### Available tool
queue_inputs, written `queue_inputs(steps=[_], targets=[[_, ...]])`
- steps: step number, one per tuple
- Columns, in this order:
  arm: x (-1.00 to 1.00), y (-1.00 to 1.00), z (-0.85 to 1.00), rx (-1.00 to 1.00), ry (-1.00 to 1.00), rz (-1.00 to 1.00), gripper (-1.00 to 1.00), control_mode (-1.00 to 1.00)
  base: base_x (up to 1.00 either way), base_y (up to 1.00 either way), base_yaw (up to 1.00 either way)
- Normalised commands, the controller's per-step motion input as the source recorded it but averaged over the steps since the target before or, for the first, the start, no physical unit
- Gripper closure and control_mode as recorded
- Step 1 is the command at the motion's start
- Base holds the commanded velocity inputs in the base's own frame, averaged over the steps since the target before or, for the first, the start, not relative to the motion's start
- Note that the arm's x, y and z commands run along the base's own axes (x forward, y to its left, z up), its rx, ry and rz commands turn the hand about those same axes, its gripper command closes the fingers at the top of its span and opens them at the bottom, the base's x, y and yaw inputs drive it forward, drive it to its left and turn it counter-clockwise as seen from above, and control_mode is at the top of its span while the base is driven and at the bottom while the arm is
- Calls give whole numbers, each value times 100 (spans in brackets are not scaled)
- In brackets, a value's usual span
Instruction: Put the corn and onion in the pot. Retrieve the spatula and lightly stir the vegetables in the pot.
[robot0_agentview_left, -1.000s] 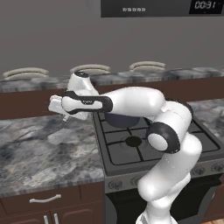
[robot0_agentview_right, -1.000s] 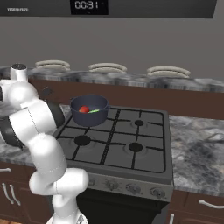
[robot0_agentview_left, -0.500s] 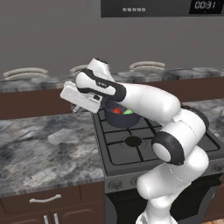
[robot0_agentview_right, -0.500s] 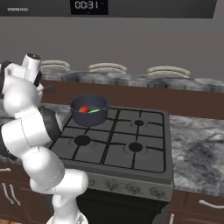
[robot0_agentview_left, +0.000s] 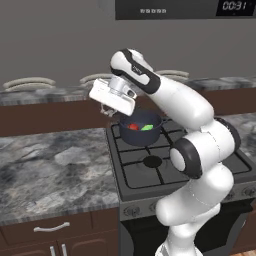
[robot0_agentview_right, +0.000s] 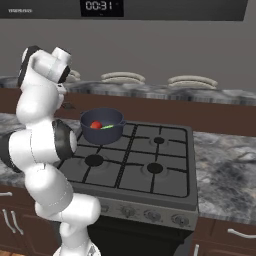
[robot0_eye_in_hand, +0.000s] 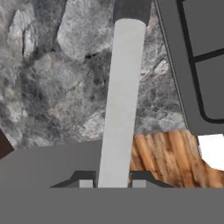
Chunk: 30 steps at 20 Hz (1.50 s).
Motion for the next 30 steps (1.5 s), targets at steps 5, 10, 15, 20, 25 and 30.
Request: queue_inputs(steps=[5,10,15,20,25,30], targets=[[5,-51,0,0,22,0,100,-100,0,0,0],[2,-37,0,0,0,0,100,-100,0,0,0],[34,-31,0,-1,14,0,100,-100,0,0,0],[38,-55,-16,7,30,0,100,-100,0,0,0],[58,-5,-11,0,7,0,100,-100,0,0,0],[53,0,-19,-1,7,0,100,-100,0,0,0]])
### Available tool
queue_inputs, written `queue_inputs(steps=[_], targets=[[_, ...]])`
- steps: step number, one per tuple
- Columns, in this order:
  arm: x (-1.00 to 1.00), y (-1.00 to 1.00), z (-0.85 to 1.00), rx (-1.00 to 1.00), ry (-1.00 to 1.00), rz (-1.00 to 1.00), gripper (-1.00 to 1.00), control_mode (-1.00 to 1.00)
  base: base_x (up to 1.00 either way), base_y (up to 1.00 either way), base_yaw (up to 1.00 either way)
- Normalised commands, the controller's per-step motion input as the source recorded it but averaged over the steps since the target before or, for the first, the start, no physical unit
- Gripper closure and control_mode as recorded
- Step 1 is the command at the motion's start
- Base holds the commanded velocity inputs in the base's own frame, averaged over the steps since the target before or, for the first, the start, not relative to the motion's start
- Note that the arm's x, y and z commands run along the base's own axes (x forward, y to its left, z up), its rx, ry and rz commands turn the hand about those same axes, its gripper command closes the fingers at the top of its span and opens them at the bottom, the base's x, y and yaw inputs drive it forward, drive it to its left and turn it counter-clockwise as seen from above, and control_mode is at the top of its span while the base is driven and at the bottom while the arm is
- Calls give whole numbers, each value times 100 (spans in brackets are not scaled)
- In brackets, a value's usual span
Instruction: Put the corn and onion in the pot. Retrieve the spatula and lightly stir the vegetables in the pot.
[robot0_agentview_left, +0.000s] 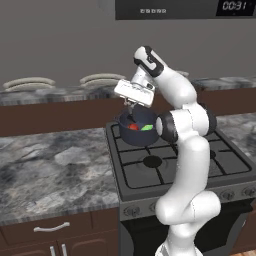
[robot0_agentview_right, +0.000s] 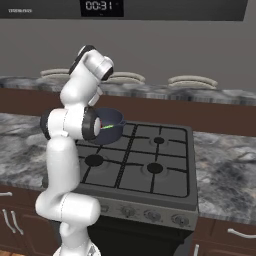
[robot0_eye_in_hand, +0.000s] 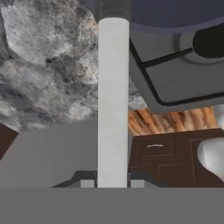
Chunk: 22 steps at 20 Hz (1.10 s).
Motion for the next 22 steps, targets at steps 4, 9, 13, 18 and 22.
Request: queue_inputs(steps=[4,9,13,18,22], targets=[[49,0,-41,0,12,0,100,-100,0,0,0],[45,0,-36,0,4,0,100,-100,0,0,0],[-7,0,6,0,0,0,100,-100,0,0,0],[-51,0,59,0,0,0,100,-100,0,0,0],[-83,0,49,0,0,0,100,-100,0,0,0]])
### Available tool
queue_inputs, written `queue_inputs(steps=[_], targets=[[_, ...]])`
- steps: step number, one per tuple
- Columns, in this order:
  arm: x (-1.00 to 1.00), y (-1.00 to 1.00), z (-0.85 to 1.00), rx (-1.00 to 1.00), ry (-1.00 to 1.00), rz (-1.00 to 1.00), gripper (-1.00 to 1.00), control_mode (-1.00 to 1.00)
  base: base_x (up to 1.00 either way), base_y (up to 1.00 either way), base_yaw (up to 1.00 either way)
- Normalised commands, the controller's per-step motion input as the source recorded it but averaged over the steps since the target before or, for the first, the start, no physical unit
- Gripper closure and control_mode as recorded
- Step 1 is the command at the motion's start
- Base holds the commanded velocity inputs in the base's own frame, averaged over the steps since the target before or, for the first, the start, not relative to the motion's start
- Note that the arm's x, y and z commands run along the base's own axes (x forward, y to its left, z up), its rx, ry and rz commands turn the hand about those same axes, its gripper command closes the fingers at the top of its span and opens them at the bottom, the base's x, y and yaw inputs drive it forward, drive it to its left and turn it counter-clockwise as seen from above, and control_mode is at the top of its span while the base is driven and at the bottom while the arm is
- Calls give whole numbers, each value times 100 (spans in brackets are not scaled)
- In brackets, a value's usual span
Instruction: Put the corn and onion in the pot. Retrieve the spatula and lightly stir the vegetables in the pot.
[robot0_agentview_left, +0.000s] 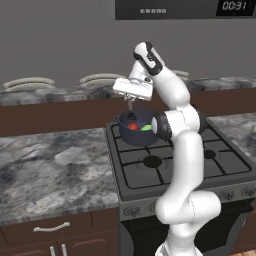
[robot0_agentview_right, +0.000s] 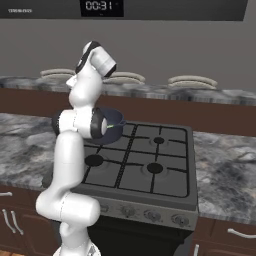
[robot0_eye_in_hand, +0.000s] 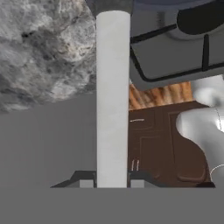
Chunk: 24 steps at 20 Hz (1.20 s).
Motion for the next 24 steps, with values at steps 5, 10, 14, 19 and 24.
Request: queue_inputs(steps=[5,10,14,19,24], targets=[[-80,-2,-17,0,0,-4,100,-100,0,0,0],[-53,0,-6,0,0,-2,100,-100,0,0,0],[-36,0,0,0,0,-2,100,-100,0,0,0],[-7,0,2,0,-1,-1,100,-100,0,0,0],[0,-2,7,0,-4,-4,100,-100,0,0,0]])
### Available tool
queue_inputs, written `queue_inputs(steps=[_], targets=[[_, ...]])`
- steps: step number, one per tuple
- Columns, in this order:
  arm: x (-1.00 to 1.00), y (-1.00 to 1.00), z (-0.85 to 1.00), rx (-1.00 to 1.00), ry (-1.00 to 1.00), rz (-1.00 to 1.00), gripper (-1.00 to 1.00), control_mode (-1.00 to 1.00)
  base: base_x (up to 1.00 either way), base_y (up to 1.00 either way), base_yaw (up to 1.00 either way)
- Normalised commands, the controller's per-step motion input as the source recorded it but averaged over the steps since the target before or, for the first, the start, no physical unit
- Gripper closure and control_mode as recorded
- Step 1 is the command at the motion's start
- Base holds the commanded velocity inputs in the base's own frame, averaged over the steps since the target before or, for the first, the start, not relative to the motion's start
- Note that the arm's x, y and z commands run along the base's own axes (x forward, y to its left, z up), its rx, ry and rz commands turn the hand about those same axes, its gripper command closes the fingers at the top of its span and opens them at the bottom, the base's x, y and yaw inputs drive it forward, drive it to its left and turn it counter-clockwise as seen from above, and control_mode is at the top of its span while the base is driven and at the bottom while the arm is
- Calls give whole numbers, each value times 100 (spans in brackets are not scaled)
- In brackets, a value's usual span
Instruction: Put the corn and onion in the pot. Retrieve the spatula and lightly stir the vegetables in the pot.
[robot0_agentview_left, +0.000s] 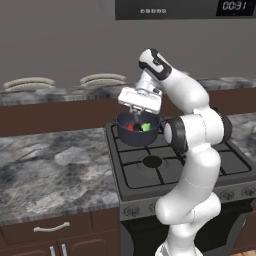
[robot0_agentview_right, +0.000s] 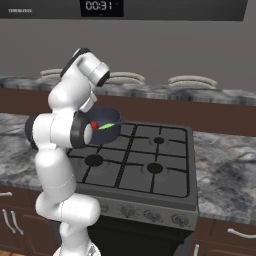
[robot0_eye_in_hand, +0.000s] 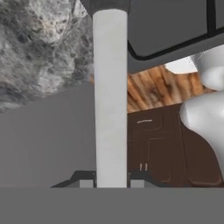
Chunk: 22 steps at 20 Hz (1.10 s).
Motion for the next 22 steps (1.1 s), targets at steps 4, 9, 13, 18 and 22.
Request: queue_inputs(steps=[4,9,13,18,22], targets=[[29,-14,-3,0,-5,-3,100,-100,0,0,0],[20,-1,-11,0,5,0,100,-100,0,0,0],[0,1,0,2,10,2,100,-100,0,0,0],[14,0,0,1,5,5,100,-100,0,0,0],[45,0,0,0,0,1,100,-100,0,0,0]])
